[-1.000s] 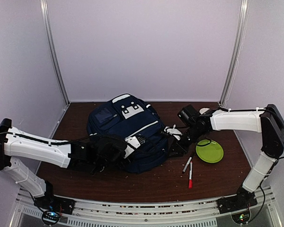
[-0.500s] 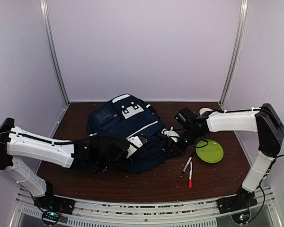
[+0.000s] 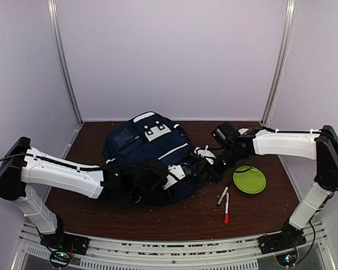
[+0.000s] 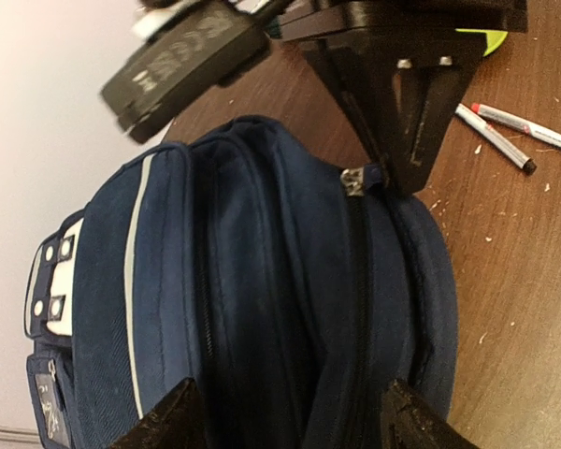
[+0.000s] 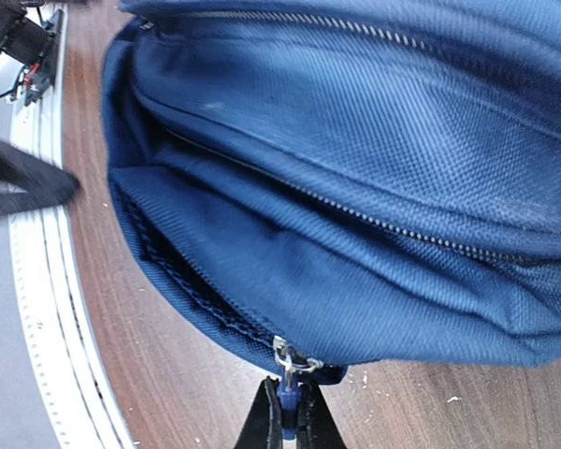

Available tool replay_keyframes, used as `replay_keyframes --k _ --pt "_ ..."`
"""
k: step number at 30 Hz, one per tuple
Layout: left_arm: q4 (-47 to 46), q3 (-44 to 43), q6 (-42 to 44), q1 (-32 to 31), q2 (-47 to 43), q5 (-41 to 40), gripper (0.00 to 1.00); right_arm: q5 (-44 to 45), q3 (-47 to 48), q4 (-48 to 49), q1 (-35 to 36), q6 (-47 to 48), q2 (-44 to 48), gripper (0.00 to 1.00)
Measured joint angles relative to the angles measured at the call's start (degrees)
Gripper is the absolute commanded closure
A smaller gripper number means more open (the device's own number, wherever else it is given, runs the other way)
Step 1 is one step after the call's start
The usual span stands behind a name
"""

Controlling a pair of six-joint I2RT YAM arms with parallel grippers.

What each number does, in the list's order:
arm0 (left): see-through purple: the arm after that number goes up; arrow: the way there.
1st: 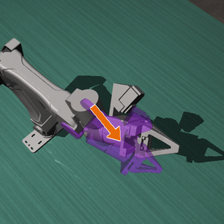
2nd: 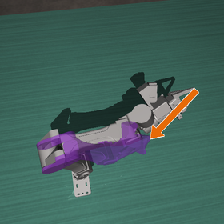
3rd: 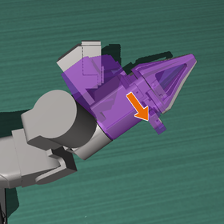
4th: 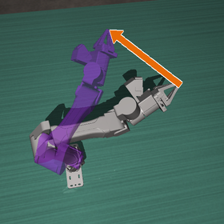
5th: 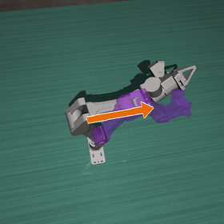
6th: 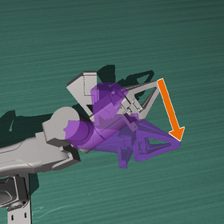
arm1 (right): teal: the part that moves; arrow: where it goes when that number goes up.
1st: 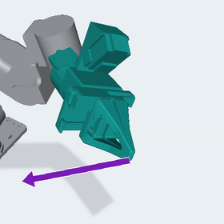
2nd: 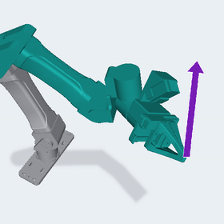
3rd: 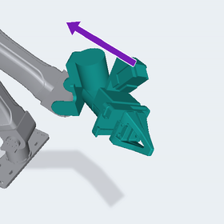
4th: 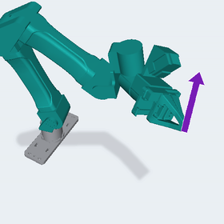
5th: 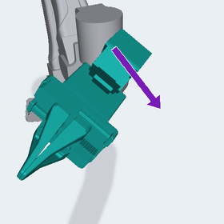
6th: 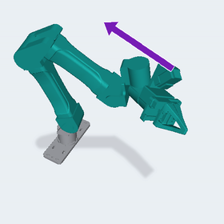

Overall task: Pack the student bag
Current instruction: Grab the largest pocket of the student bag, then hold the largest pocket of the student bag.

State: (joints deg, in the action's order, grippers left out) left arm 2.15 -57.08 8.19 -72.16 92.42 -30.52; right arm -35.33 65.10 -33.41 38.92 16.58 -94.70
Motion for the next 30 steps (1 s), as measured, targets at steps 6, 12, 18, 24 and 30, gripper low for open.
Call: replay_keyframes --k 6,12,18,24,30 --pt "-0.6 -6.3 4.2 -0.5 7.0 0.4 0.33 -0.6 -0.3 -0.2 0.0 0.0 1.9 1.0" --pt "-0.7 -10.2 6.3 -0.4 12.3 -2.1 0.37 -0.9 -1.0 -0.2 0.0 0.1 2.5 1.0" --pt "-0.9 -10.5 7.0 0.5 14.1 -3.1 0.62 -1.5 -1.3 0.0 0.0 0.1 3.1 1.0" --pt "-0.5 -10.9 7.7 0.9 14.4 -3.3 0.99 -1.8 -1.6 0.2 -0.3 0.2 3.2 1.0" --pt "0.4 -8.4 7.5 1.0 10.4 -2.4 1.0 -2.7 -0.2 0.2 -2.6 0.3 2.2 1.0"
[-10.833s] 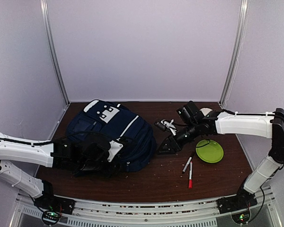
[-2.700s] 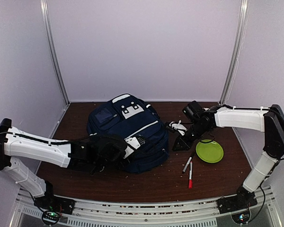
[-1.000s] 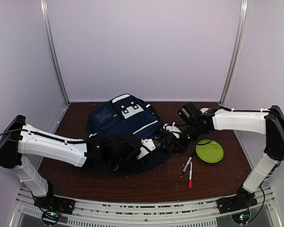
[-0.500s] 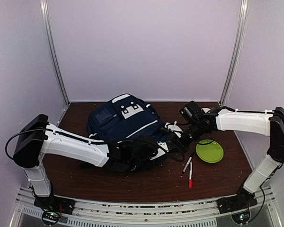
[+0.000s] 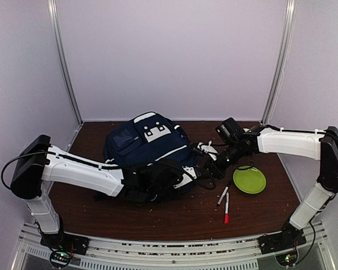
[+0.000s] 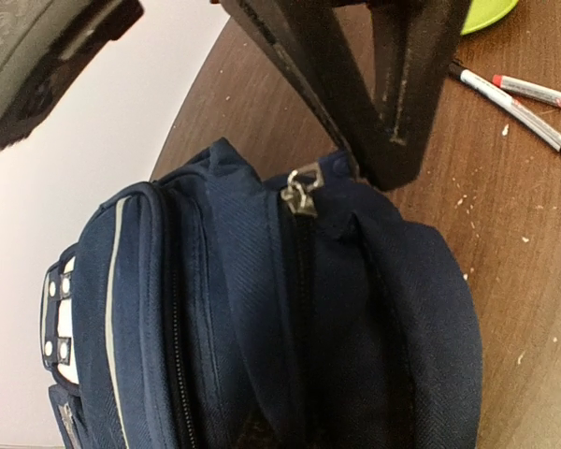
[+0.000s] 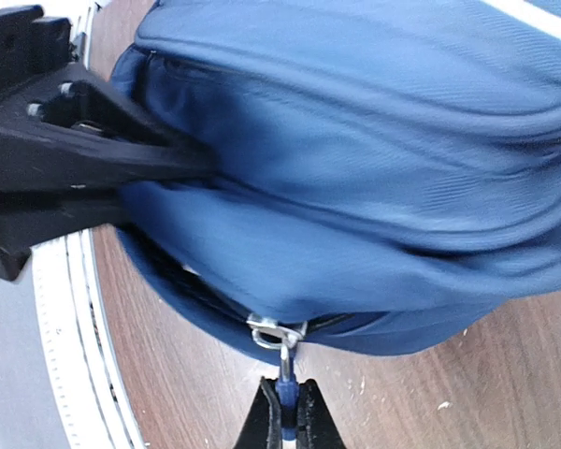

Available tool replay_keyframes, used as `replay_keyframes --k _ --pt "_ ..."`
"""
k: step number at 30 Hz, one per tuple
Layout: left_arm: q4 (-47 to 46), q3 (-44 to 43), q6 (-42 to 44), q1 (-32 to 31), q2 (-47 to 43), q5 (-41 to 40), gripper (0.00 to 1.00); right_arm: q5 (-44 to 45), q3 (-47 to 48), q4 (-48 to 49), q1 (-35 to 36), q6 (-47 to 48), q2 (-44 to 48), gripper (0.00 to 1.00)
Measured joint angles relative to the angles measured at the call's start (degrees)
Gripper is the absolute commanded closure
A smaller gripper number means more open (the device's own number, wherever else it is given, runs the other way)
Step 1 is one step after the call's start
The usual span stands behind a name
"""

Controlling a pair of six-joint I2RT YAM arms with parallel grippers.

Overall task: Pack the student bag
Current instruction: Zip the student bag into the largest pocket of the bag.

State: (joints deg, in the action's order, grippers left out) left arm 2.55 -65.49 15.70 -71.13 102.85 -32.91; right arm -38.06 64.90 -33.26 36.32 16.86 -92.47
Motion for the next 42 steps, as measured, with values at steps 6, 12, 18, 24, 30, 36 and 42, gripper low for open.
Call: replay_keyframes --k 6,12,18,24,30,36,42 --pt "1.0 7.3 -2.0 0.3 -9.7 2.3 1.0 -4.9 5.8 -1.2 -1.4 0.8 -5.2 1.0" --pt "1.8 11.8 -4.8 1.1 -14.6 2.6 1.0 -9.9 13.0 -3.8 -1.4 0.8 -11.3 1.0" --pt "2.9 13.7 -8.1 1.5 -17.7 2.1 1.0 -14.2 17.6 -6.4 -1.9 0.9 -14.8 1.0" --pt "3.3 13.4 -9.2 1.1 -17.9 2.1 1.0 -15.3 12.7 -6.2 -2.4 2.3 -9.6 1.0" --pt "4.7 9.1 -8.5 -1.5 -13.0 2.5 1.0 -2.9 3.3 -8.0 2.4 4.7 3.1 1.0" --pt "6.4 7.9 -7.7 -2.2 -10.7 2.8 1.0 3.7 3.5 -10.4 4.5 4.8 3.1 1.0" --pt "2.3 10.4 -8.2 -1.4 -13.0 3.2 1.0 -6.6 8.9 -11.5 -2.7 5.9 -3.9 1.0"
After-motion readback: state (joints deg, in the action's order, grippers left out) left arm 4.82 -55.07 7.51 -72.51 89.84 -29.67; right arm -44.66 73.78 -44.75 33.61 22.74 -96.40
